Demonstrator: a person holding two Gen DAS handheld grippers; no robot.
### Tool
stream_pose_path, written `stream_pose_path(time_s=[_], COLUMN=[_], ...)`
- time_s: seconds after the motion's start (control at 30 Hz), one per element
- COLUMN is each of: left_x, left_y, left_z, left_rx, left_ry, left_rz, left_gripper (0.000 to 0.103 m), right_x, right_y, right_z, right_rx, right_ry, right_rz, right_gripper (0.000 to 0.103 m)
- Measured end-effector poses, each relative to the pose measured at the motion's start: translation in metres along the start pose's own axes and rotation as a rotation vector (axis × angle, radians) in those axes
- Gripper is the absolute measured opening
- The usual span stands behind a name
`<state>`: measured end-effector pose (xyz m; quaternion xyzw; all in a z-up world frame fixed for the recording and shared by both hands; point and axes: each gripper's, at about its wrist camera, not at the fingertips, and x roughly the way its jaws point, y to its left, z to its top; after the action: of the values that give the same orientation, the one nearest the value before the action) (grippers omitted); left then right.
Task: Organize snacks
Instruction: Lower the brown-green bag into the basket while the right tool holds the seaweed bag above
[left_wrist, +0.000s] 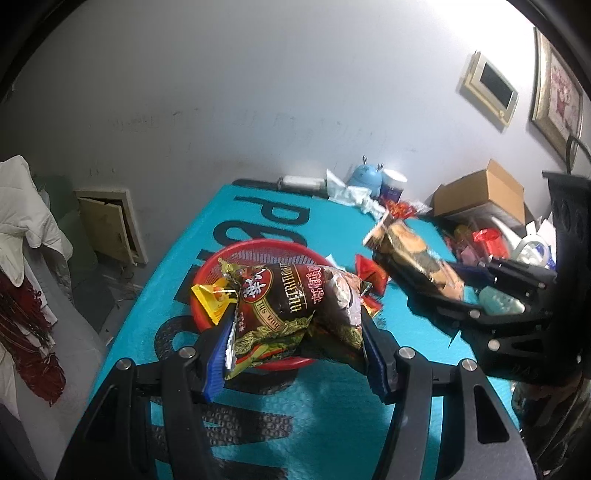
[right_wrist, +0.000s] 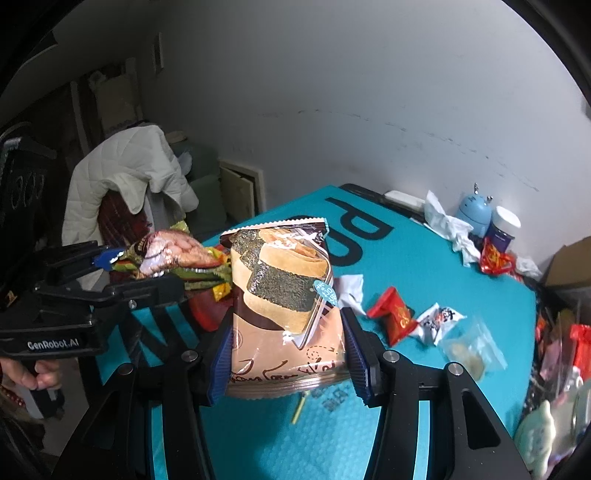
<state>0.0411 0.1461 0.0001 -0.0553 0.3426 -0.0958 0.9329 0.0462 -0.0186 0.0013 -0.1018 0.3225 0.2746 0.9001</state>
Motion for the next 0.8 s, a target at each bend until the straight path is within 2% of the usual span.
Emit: stream_pose_path(time_s=[0.2, 0.6, 0.7, 0.77, 0.8], left_x=[0.026, 0.059, 0.065, 0.064, 0.063], left_y=[0.008, 0.023, 0.028, 0.029, 0.03], left_z=[-0.003, 0.003, 0.004, 0.005, 0.006], left_rx=[-0.016, -0.06, -0.079, -0.081, -0.079], left_ry=[0.103, 0.208, 0.227, 0.22, 0.216], left_rz=[0.007, 0.013, 0.033, 0.045, 0.056], left_gripper=[0.059, 0.061, 0.072, 0.084, 0.086], right_x=[0.019, 0.051, 0.058, 0.064, 0.068], right_y=[-0.009, -0.021, -0.024, -0.025, -0.026], right_z=[0.006, 0.026, 0.03, 0.032, 0.032], right_rx=[0.018, 0.024, 0.023, 0.024, 0.027], right_ry=[0.017, 0.02, 0.021, 0.026, 0.031], right_rz=[-0.002, -0.058, -0.069, -0.073, -0.074], right_gripper=[0.052, 0.052, 0.052, 0.053, 0.053])
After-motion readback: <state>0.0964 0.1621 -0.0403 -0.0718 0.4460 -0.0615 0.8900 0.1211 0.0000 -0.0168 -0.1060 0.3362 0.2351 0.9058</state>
